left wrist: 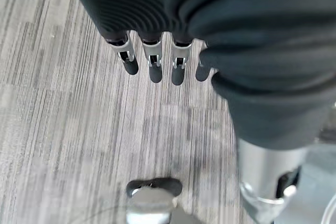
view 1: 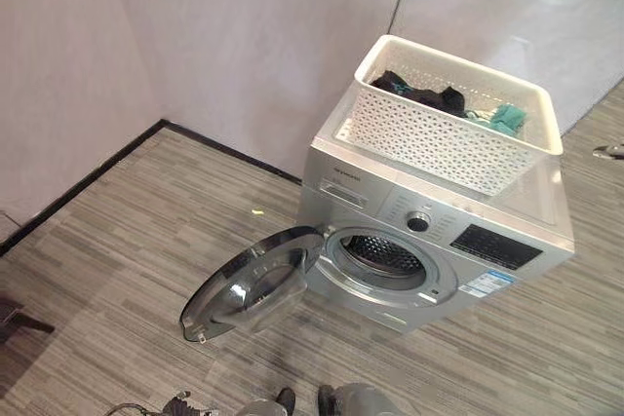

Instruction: Grab the laundry basket,head to the washer,open it,put in the laundry and shut it.

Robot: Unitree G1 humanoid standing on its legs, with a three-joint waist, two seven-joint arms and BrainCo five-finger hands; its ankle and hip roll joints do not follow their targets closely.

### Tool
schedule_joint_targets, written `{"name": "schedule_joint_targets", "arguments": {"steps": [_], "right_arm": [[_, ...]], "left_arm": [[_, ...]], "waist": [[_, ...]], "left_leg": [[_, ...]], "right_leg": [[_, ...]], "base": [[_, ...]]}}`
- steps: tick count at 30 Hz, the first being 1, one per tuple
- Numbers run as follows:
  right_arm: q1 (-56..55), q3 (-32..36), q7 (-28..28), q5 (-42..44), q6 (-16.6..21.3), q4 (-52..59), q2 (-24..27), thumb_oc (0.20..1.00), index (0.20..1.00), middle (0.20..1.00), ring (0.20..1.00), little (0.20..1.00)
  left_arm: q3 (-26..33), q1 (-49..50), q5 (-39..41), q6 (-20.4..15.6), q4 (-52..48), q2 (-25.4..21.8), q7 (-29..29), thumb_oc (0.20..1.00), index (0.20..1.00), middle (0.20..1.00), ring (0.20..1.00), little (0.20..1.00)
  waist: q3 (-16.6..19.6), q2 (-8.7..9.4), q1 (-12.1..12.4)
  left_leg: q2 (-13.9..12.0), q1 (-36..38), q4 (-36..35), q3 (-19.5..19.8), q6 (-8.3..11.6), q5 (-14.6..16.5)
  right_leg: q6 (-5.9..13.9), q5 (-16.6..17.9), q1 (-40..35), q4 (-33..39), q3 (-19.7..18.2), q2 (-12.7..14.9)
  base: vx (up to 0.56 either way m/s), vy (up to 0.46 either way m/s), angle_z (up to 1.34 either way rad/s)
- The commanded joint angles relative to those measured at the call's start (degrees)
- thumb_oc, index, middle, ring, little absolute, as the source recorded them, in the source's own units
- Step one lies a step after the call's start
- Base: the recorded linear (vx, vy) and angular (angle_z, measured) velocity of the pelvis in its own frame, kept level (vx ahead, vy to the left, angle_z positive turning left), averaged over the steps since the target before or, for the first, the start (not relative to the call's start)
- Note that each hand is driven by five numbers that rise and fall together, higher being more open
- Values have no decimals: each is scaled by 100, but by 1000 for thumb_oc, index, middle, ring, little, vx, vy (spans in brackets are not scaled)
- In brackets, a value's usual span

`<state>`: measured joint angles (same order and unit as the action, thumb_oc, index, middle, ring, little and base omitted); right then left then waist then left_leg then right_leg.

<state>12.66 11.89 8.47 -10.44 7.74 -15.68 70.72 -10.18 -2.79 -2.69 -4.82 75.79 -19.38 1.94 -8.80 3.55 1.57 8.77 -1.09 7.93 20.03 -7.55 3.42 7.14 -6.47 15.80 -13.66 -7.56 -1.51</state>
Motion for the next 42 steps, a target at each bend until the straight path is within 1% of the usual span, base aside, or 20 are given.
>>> {"name": "schedule_joint_targets", "arguments": {"steps": [1,2,4,7,9,10,13,20,21,22,26,29,31,34,35,36,37,38,40,42], "right_arm": [[165,328,19,72,-58,-678,587,1000,1000,1000,1000,1000],[-5,445,-25,1,-63,-377,543,1000,1000,1000,1000,1000],[-5,516,39,256,75,-483,632,1000,1000,1000,1000,1000],[425,-98,-171,481,88,-934,860,1000,1000,1000,1000,1000],[787,-474,-339,500,60,-1111,1142,1000,1000,1000,1000,1000],[839,-527,-340,505,64,-1128,1149,1000,1000,1000,1000,1000],[1238,-1065,-590,458,49,-1375,1445,1000,1000,1000,1000,1000],[3178,-3692,-1690,680,129,-1501,1934,1000,1000,1000,1000,1000],[3585,-4146,-1791,941,187,-1504,1890,1000,1000,1000,1000,1000],[3772,-4366,-1899,1164,225,-1524,1808,1000,1000,1000,1000,1000],[4084,-4839,-2129,1503,265,-1592,1654,1000,1000,1000,1000,1000],[4335,-5226,-2191,1459,239,-1712,1424,1000,1000,1000,1000,1000],[4604,-5682,-2246,1306,190,-1938,1215,1000,1000,1000,1000,1000],[4744,-5897,-2274,1188,118,-2124,1134,1000,1000,1000,1000,1000],[4841,-6039,-2238,949,36,-2392,1016,1000,1000,1000,1000,1000],[4900,-6097,-2237,952,39,-2408,1007,1000,1000,1000,1000,1000],[4924,-6193,-2243,702,-14,-2458,916,1000,1000,1000,1000,1000],[4935,-6202,-2241,701,-13,-2462,912,1000,1000,1000,1000,1000],[4586,-5905,-2051,334,-62,-2723,434,1000,1000,1000,1000,1000],[4589,-5910,-2038,239,-74,-2723,387,1000,1000,1000,1000,1000]], "left_arm": [[90,305,489,-60,59,-121,-232,1000,1000,1000,1000,1000],[349,350,587,-127,-56,-266,-114,1000,1000,1000,1000,1000],[383,517,873,-147,-72,-265,-152,1000,1000,1000,1000,1000],[346,676,1028,-146,-118,-240,-198,1000,1000,1000,1000,1000],[295,783,845,-98,58,-268,-187,1000,1000,1000,1000,1000],[300,785,843,-100,61,-260,-186,1000,1000,1000,1000,1000],[189,888,661,-27,367,-249,-275,1000,1000,1000,1000,1000],[160,1122,691,20,509,-204,-624,1000,1000,1000,1000,1000],[127,1133,701,15,477,-148,-659,1000,1000,1000,1000,1000],[71,1144,654,2,456,-107,-661,1000,1000,1000,1000,1000],[-115,1130,537,-32,312,-42,-714,1000,1000,1000,1000,1000],[-262,1067,476,-36,258,-38,-711,1000,1000,1000,1000,1000],[-354,987,459,-50,186,-41,-691,1000,1000,1000,1000,1000],[-389,946,449,-38,200,-28,-678,1000,1000,1000,1000,1000],[-425,902,438,-18,224,-39,-673,1000,1000,1000,1000,1000],[-417,903,438,-18,225,-27,-673,1000,1000,1000,1000,1000],[-427,886,393,1,252,-21,-645,1000,1000,1000,1000,1000],[-424,886,392,0,253,-19,-645,1000,1000,1000,1000,1000],[-402,876,346,23,323,16,-579,1000,1000,1000,1000,1000],[-412,859,329,31,330,6,-576,1000,1000,1000,1000,1000]], "waist": [[401,332,119],[453,396,104],[503,462,157],[613,526,248],[675,559,253],[680,554,241],[685,627,296],[742,753,369],[759,756,352],[769,762,358],[783,783,390],[784,835,474],[739,859,558],[709,868,579],[676,885,617],[676,874,607],[640,876,642],[638,874,637],[551,839,715],[534,837,731]], "left_leg": [[-67,460,421,344,436,674],[-49,432,435,344,447,768],[-73,436,353,423,528,810],[-144,335,214,625,625,710],[-236,277,85,700,685,620],[-239,281,70,706,687,613],[-307,305,-100,790,739,529],[-403,363,-335,839,801,388],[-420,370,-385,860,814,359],[-423,374,-417,890,821,336],[-434,370,-482,989,845,294],[-442,346,-530,1081,855,253],[-436,314,-574,1164,872,205],[-425,282,-586,1216,885,179],[-424,263,-601,1236,887,165],[-423,263,-601,1237,887,164],[-417,247,-606,1260,879,156],[-417,249,-607,1263,879,155],[-386,199,-606,1275,848,139],[-383,191,-604,1277,845,135]], "right_leg": [[179,714,-385,446,-127,140],[120,708,-519,525,-95,147],[73,772,-640,611,-19,111],[18,733,-758,844,139,121],[-43,677,-780,890,254,110],[-45,675,-779,890,259,110],[-96,662,-787,900,351,109],[-132,676,-882,1059,461,113],[-136,679,-898,1085,480,112],[-141,678,-914,1104,504,114],[-146,678,-970,1197,592,141],[-155,692,-1012,1283,661,164],[-168,701,-1037,1336,757,187],[-179,704,-1031,1348,819,203],[-181,715,-1026,1357,848,211],[-181,715,-1027,1358,849,212],[-189,726,-1032,1384,866,212],[-189,727,-1036,1387,869,213],[-186,767,-1019,1409,867,217],[-188,768,-1013,1410,867,218]], "base": [[158,-86,62],[114,-100,110],[97,-152,101],[26,-153,36],[29,-114,44],[21,-61,19],[20,-66,11],[29,-36,0],[40,-17,2],[0,0,0],[12,-5,6],[10,-4,24],[-19,-1,22],[-14,-1,20],[-9,2,27],[-2,1,20],[3,-1,11],[-6,13,5],[0,0,0],[-12,13,-6]]}}
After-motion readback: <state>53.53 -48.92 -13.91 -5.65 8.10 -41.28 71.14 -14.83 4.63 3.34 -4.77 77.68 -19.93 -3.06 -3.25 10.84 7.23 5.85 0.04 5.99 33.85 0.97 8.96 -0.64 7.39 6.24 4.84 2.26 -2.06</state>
